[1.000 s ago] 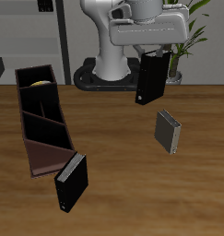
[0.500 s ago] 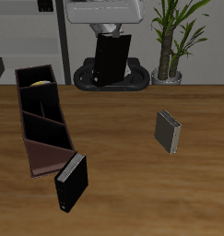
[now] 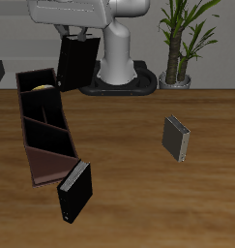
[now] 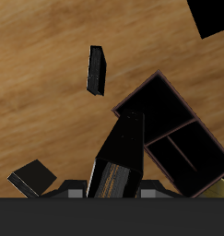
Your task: Place the left black book into the right desk caddy's left compartment and place the white-yellow mug into the right desk caddy's right compartment
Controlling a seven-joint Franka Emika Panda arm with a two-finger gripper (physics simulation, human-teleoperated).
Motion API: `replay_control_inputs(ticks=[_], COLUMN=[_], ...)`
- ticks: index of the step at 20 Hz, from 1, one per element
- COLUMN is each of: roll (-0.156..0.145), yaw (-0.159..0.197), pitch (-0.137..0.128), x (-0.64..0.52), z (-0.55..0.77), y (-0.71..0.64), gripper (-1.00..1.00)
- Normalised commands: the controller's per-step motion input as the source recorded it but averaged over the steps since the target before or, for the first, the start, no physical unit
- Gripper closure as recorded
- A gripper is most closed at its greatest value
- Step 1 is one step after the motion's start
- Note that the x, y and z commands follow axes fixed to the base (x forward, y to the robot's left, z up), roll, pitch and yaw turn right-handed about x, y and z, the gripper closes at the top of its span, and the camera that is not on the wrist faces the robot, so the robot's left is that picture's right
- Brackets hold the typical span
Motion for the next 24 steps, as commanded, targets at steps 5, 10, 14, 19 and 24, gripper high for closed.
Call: replay_control_inputs(ticks=[5, 10, 14, 19, 24], roll=[-0.042, -0.034, -0.041, -0.014, -0.017], yaw=[0.066, -0.010, -0.034, 0.009, -0.004], pitch=[0.033, 0.004, 0.029, 0.024, 0.025], x=[0.32, 0.24, 0.22, 0.09, 0.07], z=[-0.13, -0.31, -0.28, -0.36, -0.36], y=[-0.30, -0.18, -0.30, 0.01, -0.06], gripper=[1.00, 1.00, 1.00, 1.00, 1.00])
